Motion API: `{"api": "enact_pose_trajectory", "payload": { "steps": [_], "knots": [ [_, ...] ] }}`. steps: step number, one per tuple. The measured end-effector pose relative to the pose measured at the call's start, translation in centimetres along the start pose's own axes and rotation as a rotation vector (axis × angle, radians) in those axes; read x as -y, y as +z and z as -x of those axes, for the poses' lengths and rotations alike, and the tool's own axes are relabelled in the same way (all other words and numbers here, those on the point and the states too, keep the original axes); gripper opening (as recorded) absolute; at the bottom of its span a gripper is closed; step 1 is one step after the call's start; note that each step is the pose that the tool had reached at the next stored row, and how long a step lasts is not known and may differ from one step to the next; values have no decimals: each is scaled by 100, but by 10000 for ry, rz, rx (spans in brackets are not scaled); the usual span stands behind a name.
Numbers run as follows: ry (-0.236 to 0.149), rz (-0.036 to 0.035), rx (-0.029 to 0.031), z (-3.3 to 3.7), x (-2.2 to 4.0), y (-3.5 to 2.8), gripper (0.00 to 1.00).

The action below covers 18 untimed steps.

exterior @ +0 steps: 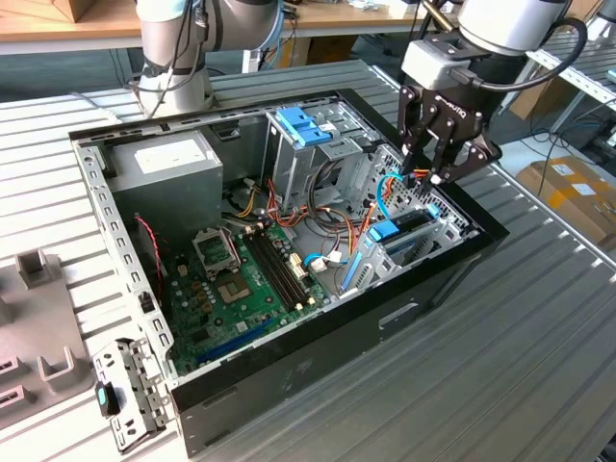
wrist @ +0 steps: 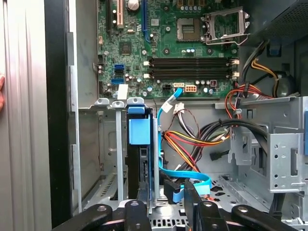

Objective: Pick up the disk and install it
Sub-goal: 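Insert the first disk wire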

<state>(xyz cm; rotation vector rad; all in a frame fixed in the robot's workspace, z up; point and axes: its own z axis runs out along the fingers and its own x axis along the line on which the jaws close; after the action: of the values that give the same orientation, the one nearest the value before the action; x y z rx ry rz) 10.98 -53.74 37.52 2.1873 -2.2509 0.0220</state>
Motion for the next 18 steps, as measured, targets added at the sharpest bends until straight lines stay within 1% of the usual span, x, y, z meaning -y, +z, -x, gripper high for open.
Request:
{"api": "enact_pose_trajectory", "payload": {
  "steps": [9, 11, 13, 17, 18],
  "knots": [
    [-1, 0, 0, 0, 1, 2, 42],
    [-1, 0, 0, 0, 1, 2, 41],
    [-1, 0, 0, 0, 1, 2, 27],
    [-1, 0, -1, 0, 1, 2, 26],
    [-1, 0, -1, 0, 1, 2, 20]
  ]
}}
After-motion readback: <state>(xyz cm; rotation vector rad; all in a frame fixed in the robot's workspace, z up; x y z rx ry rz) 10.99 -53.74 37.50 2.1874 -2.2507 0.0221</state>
